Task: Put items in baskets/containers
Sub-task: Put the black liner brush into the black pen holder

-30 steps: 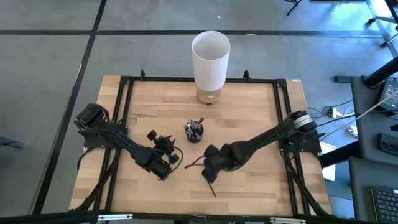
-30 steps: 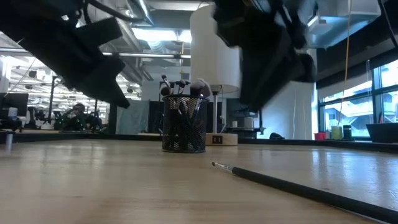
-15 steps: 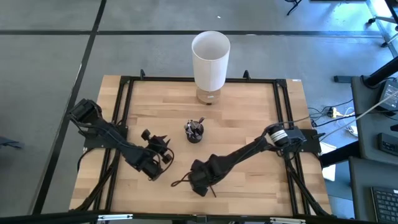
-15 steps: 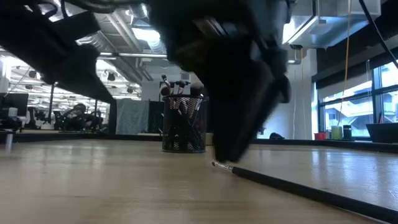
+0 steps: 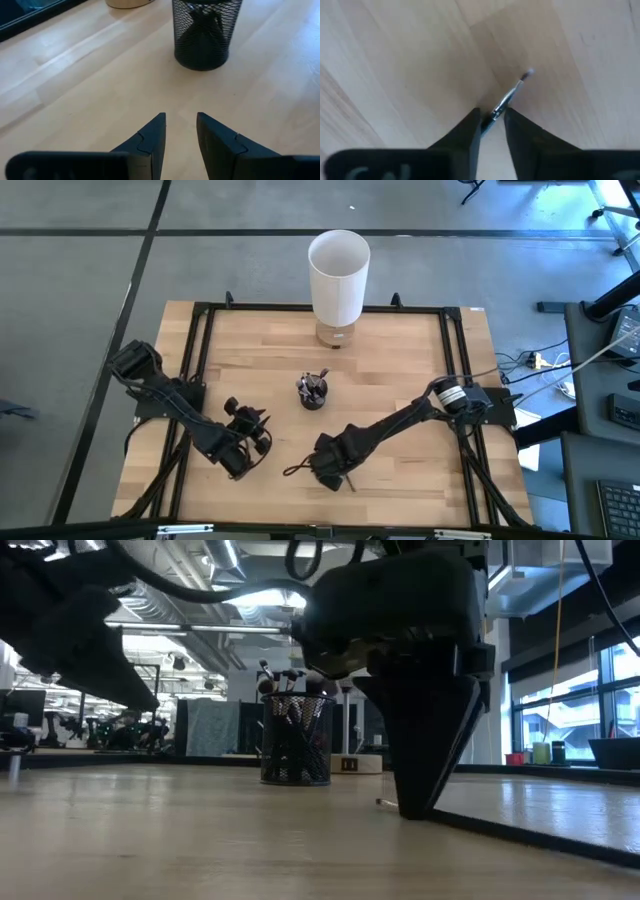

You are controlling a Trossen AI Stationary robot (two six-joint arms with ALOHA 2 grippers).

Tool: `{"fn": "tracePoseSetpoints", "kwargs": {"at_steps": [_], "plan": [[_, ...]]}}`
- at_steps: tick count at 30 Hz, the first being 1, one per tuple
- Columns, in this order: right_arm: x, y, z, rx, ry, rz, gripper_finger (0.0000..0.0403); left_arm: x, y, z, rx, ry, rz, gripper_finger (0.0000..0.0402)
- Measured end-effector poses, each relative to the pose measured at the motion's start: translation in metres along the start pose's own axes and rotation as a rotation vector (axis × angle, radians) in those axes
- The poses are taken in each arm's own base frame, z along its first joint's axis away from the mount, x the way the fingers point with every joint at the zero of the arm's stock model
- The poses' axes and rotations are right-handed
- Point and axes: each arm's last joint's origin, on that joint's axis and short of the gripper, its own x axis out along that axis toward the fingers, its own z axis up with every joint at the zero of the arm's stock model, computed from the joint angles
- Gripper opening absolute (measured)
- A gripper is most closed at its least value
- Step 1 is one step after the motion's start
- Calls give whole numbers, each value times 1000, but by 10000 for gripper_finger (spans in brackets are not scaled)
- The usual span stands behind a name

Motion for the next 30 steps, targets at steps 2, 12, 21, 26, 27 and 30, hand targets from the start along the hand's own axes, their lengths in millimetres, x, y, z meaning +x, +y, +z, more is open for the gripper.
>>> {"fn": "tracePoseSetpoints", "kwargs": {"at_steps": [2, 12, 21, 26, 27, 30], "plan": [[7, -3, -3, 6, 14, -3, 59, -2, 0, -1, 4, -1, -7, 104], [-12, -2, 0, -91, -44, 0, 21, -3, -1, -2, 0, -9, -10, 104], [-119, -17, 8, -125, -492, -63, 3, -3, 0, -1, 6, -31, -6, 104], [-170, -30, 6, -51, -896, -285, 2, -3, 0, -1, 6, -31, -7, 104], [-180, -32, 6, -27, -980, -347, 2, -3, 0, -1, 6, -32, -7, 104], [-189, -36, 12, -13, -1060, -434, 2, -3, 0, -1, 6, -30, -7, 104]]}}
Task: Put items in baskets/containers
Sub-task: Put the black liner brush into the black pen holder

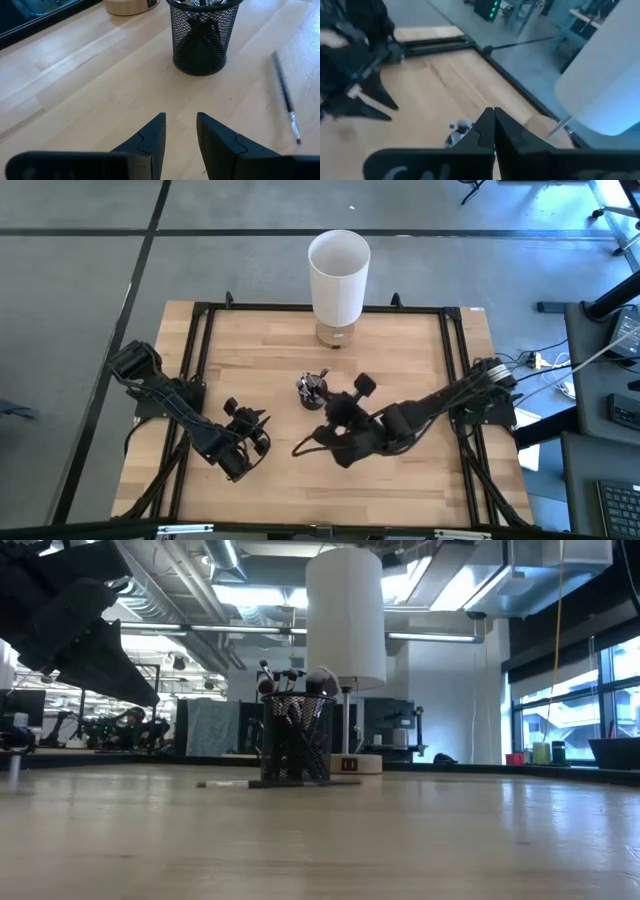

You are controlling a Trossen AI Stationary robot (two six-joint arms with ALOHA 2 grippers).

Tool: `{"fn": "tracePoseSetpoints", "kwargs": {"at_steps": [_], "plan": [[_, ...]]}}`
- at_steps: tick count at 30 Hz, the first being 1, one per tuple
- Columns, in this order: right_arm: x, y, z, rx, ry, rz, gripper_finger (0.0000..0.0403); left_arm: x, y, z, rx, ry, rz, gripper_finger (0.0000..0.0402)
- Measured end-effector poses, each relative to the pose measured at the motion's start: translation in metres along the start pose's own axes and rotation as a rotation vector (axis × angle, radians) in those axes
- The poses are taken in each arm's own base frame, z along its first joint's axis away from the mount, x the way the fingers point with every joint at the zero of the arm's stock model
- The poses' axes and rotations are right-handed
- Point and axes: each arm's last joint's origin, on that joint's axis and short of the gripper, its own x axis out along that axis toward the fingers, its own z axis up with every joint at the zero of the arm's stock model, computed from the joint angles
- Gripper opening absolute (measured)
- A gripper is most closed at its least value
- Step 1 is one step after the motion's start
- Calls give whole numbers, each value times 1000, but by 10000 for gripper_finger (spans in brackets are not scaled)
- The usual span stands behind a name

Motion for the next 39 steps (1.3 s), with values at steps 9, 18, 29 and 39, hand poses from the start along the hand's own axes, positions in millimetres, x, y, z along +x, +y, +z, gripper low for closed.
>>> {"fn": "tracePoseSetpoints", "kwargs": {"at_steps": [9, 18, 29, 39], "plan": [[49, 37, -31, -278, 303, 557, 16, -2, 0, -1, 5, -16, -7, 104], [113, 76, -77, -552, 289, 857, 103, -3, 7, -4, 68, 45, 31, 104], [167, 77, -93, -658, 180, 692, 168, -13, 30, -12, 23, 143, 160, 104], [165, 77, -89, -658, 168, 641, 135, -19, 28, -16, 19, 71, 107, 104]]}}
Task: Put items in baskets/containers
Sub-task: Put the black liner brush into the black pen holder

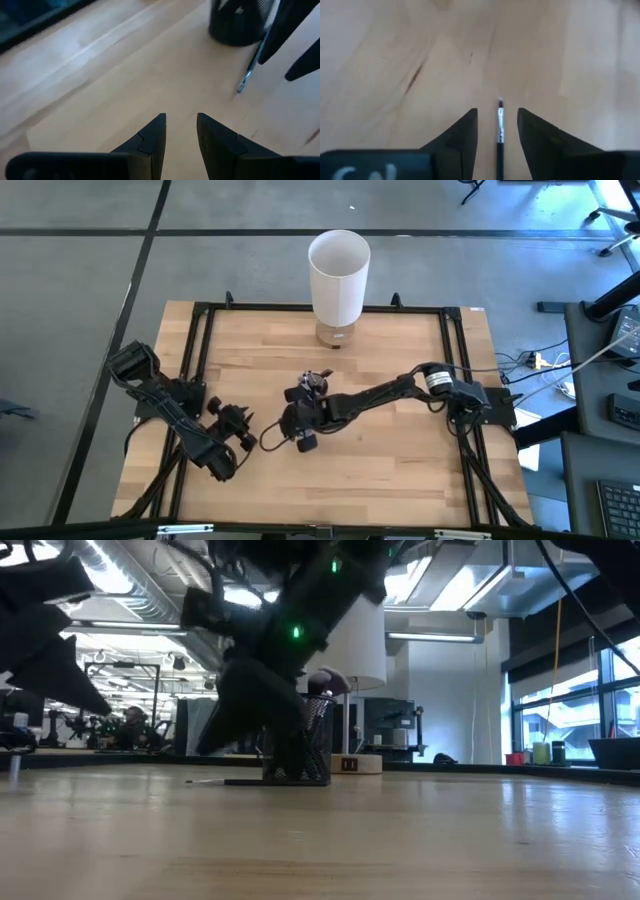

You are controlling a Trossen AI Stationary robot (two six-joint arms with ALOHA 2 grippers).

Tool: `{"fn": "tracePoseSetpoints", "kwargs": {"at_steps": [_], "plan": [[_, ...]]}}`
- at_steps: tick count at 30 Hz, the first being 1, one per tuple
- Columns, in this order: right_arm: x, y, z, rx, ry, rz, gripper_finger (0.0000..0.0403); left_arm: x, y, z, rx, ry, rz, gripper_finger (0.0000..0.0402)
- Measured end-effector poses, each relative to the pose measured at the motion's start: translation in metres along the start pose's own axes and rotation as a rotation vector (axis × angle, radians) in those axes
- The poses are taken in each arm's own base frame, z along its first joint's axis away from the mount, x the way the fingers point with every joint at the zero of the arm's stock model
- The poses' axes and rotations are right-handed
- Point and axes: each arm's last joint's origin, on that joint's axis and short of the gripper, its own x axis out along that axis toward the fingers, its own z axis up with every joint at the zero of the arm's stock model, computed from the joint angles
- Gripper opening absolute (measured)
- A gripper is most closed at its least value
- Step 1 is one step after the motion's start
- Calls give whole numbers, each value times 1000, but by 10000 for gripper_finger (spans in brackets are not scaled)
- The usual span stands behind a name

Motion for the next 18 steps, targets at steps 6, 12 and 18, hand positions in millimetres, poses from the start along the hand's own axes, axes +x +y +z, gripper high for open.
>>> {"fn": "tracePoseSetpoints", "kwargs": {"at_steps": [6, 12, 18], "plan": [[-61, 13, 40, 112, 61, -131, 113, 2, -13, 0, 110, -89, -74, 104], [-133, 23, 60, 134, 158, -402, 84, 14, -22, 3, 290, -135, -52, 104], [-210, 14, 56, 299, 105, -350, 61, 49, -29, 24, 320, 128, -65, 104]]}}
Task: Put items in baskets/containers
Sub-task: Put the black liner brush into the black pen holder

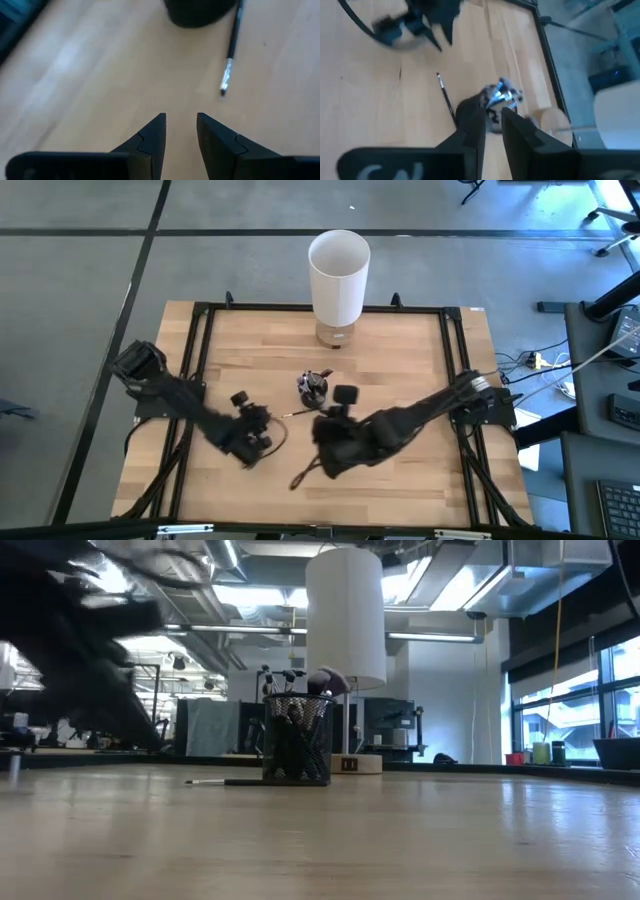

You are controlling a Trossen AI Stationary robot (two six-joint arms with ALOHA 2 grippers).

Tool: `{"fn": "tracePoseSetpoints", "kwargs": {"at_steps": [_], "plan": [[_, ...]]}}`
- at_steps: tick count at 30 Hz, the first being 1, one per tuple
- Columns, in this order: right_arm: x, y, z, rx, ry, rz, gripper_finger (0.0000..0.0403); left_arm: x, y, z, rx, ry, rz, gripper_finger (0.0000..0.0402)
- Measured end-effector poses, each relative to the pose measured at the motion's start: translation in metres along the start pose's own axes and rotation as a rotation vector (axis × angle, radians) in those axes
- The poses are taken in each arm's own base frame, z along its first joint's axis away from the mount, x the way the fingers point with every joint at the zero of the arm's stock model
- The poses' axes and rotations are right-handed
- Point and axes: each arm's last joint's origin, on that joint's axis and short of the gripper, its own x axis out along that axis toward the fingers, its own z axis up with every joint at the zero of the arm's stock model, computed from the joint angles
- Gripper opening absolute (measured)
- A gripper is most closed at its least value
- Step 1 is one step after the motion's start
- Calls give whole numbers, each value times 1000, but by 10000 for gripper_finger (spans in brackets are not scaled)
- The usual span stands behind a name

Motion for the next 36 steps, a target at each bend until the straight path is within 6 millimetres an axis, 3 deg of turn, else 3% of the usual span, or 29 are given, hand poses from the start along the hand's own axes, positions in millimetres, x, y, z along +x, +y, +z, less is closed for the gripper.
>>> {"fn": "tracePoseSetpoints", "kwargs": {"at_steps": [5, 10, 15, 20, 26, 30, 36], "plan": [[-25, -20, -20, 101, -46, 18, 61, 25, -2, 32, 30, 31, -145, 111], [-24, -29, -59, 167, -82, 44, 66, 34, -1, 59, 79, 38, -286, 135], [-28, -44, -92, 292, -271, 178, 69, 46, 6, 68, 158, 104, -420, 153], [-29, -57, -131, 392, -442, 281, 69, 61, 21, 74, 113, 162, -448, 145], [-20, -61, -174, 497, -446, 310, 69, 74, 29, 75, 94, 214, -476, 115], [-18, -64, -184, 518, -438, 315, 69, 83, 21, 68, 111, 261, -506, 99], [-24, -68, -178, 519, -466, 317, 69, 88, 17, 59, 150, 311, -463, 77]]}}
